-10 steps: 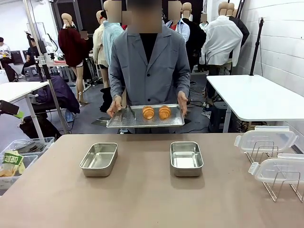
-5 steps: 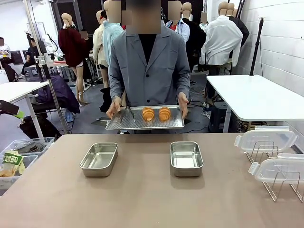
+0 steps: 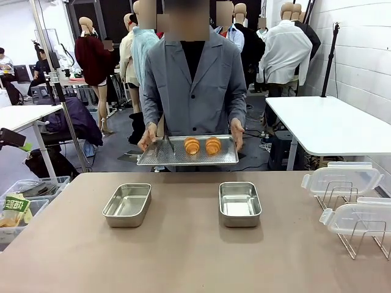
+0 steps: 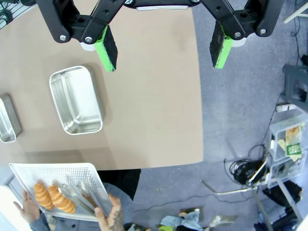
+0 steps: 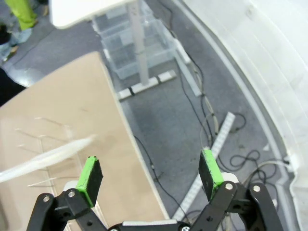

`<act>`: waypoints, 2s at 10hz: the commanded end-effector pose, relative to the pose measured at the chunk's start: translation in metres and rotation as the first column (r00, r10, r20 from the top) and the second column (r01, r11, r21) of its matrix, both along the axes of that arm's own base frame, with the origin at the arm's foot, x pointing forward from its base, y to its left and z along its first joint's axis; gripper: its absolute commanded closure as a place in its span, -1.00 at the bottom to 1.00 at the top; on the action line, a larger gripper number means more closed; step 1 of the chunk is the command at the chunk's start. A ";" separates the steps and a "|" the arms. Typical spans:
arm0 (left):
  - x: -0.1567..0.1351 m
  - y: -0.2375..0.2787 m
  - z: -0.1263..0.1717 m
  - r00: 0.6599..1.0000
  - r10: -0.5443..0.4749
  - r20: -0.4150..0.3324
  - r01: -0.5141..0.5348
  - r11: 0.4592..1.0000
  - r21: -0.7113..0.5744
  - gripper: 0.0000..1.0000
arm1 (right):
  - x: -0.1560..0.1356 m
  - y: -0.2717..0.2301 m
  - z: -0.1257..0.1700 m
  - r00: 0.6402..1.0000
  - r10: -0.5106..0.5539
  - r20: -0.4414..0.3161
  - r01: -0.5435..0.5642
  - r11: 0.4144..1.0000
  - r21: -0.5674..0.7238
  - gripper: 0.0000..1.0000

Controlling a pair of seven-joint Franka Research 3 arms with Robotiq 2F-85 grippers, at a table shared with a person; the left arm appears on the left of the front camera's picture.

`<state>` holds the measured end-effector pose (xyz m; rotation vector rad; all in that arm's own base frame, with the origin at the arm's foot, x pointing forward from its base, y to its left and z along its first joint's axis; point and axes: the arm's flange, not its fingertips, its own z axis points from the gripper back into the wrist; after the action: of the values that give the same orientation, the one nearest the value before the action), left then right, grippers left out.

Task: Place the bread in airtight containers.
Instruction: Lift both Airtight Container.

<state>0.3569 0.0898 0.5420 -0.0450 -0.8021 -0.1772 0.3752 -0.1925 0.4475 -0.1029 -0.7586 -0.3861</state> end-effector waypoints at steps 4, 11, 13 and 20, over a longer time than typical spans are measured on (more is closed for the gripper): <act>0.050 -0.092 0.025 0.993 -0.082 -0.088 0.079 0.996 -0.044 -1.00 | 0.013 0.165 0.137 0.933 0.351 -0.081 -0.348 0.936 0.044 -1.00; 0.093 -0.120 -0.023 0.981 -0.030 -0.190 0.012 0.995 -0.098 -1.00 | 0.002 0.264 0.127 0.850 0.460 -0.258 -0.458 0.886 0.074 -1.00; 0.092 -0.129 -0.035 0.979 -0.053 -0.197 0.030 0.993 -0.114 -1.00 | 0.005 0.299 0.109 0.798 0.521 -0.302 -0.522 0.849 0.086 -1.00; 0.181 -0.159 -0.129 0.858 -0.099 -0.504 0.078 0.995 -0.062 -1.00 | 0.064 0.457 -0.006 0.631 0.560 -0.537 -0.615 0.783 0.094 -1.00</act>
<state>0.5226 -0.0700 0.4103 -0.1647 -0.3202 -0.1767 0.4253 0.2658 0.4442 -0.0448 -0.2152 0.3757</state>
